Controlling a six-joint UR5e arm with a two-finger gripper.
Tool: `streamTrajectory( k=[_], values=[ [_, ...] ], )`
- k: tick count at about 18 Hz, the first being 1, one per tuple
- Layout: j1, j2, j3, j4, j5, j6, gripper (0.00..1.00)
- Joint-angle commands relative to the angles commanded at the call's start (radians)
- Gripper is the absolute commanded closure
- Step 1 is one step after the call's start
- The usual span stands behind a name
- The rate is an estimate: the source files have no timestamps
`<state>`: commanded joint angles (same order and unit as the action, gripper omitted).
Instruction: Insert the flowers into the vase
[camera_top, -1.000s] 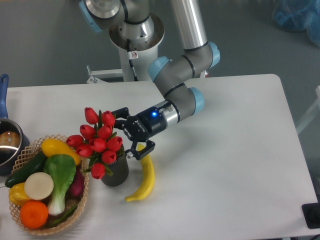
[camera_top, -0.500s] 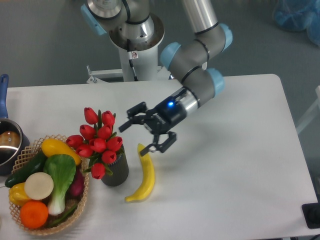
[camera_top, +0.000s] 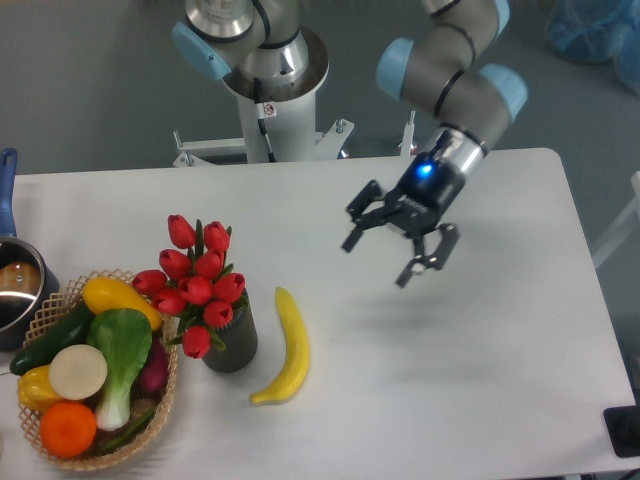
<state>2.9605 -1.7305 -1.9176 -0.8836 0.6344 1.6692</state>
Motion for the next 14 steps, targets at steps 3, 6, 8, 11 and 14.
streamTrajectory(
  k=[3,6,8,11,14],
  values=[
    [-0.003,0.049,0.028,0.000,0.201,-0.011,0.00],
    [-0.009,0.091,0.032,-0.003,0.338,-0.003,0.00],
    [-0.012,0.109,0.031,-0.014,0.419,0.003,0.00],
    [-0.017,0.127,0.037,-0.018,0.490,0.006,0.00],
    [-0.017,0.131,0.039,-0.018,0.496,0.006,0.00]
  ],
)
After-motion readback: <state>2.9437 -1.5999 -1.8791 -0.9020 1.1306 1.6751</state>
